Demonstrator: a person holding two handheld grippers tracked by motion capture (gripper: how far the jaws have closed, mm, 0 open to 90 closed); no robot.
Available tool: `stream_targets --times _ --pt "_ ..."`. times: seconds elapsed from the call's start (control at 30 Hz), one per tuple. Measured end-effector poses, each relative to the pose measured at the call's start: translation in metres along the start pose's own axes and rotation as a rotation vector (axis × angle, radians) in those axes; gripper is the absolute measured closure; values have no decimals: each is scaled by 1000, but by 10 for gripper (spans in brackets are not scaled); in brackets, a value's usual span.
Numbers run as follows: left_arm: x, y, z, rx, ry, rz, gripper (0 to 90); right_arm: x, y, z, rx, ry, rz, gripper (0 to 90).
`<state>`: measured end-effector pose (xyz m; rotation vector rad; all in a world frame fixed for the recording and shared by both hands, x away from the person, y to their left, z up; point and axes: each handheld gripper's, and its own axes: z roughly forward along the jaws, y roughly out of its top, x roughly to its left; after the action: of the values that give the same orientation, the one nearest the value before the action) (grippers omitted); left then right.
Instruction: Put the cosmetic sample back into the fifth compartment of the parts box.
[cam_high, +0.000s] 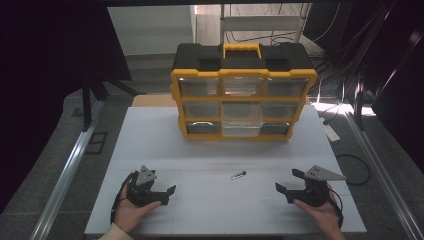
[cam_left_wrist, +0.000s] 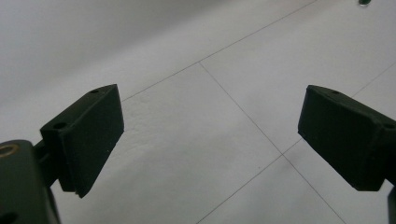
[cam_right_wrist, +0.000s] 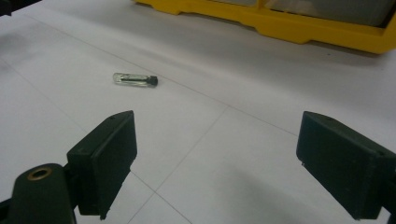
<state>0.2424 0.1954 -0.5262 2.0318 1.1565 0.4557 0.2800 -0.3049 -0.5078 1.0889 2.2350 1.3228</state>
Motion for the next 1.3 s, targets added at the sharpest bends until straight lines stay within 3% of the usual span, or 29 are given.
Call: stream_targets --times 0.27,0.73,1.3 --pt "1 0 1 -10 -11 -5 74 1 1 -1 -7 -4 -11 127" --pt "-4 2 0 -14 -35 31 77 6 -2 -2 24 -46 -18 129" --pt "-2 0 1 -10 -30 29 78 5 -2 -1 28 -40 -10 131"
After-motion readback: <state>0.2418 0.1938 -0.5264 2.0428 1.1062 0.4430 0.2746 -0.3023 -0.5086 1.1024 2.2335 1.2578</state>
